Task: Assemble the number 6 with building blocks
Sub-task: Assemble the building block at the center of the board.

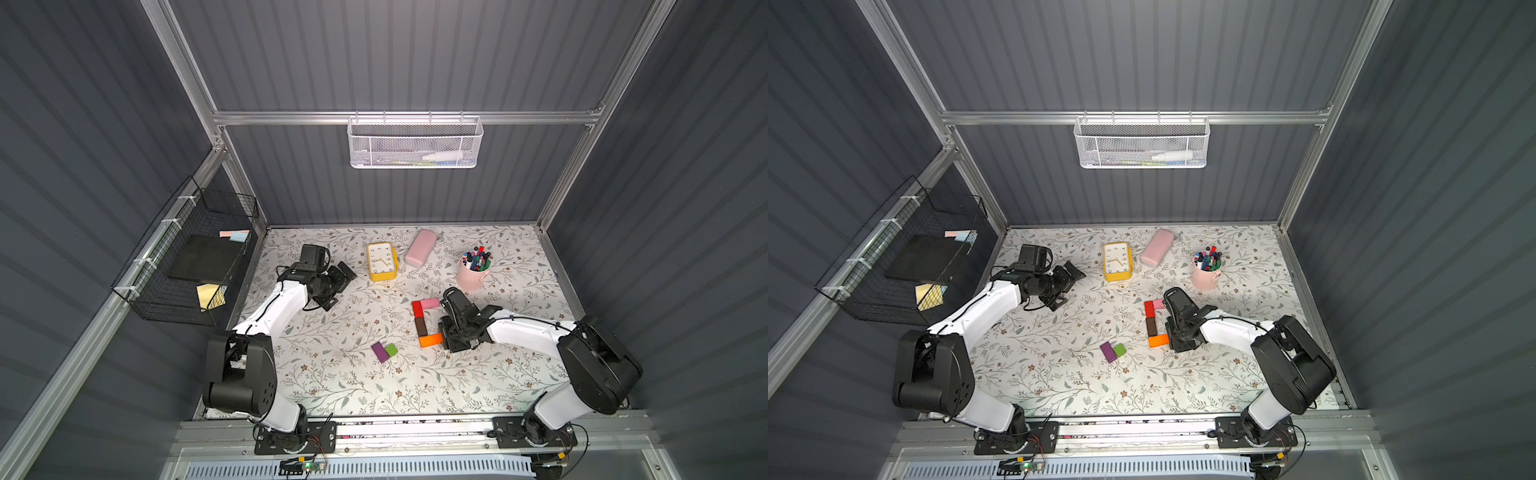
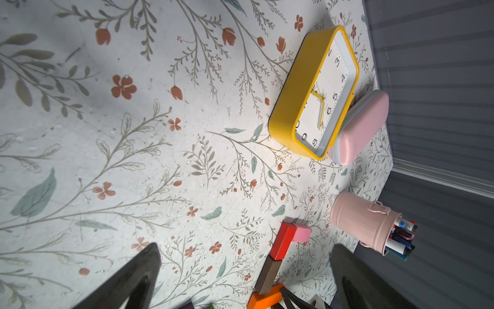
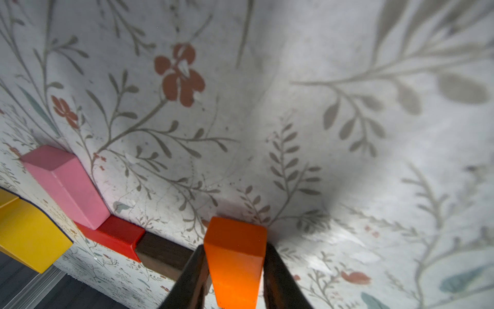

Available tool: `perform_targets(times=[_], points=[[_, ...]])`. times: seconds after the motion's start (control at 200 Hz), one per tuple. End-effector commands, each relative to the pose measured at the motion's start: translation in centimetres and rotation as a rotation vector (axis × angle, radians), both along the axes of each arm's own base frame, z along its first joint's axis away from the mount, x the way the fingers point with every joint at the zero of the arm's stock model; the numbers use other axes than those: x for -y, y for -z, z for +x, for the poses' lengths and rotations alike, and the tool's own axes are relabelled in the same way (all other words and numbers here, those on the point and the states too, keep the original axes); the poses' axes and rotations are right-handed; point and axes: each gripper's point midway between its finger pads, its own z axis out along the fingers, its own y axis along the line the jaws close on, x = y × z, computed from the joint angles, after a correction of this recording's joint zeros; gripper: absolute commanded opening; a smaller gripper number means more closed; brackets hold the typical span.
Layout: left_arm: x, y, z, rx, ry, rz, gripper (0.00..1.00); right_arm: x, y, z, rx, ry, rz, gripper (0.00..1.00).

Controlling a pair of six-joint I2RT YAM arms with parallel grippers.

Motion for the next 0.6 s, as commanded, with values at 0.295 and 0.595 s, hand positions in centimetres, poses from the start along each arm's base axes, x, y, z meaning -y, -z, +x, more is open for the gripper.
perform_targets(times=[0.295, 0.595], points=[[-0.1, -0.1, 0.0, -0.006, 0.016, 0.010, 0.99, 0.5, -0.9, 0.4, -0.009, 0.188, 0.037, 0.59], [-0.3, -0.2, -0.2, 0.006, 0.001, 0.008, 0.99, -1.1, -7.3, 3.1, 0.178, -0.078, -0.037, 0.59]])
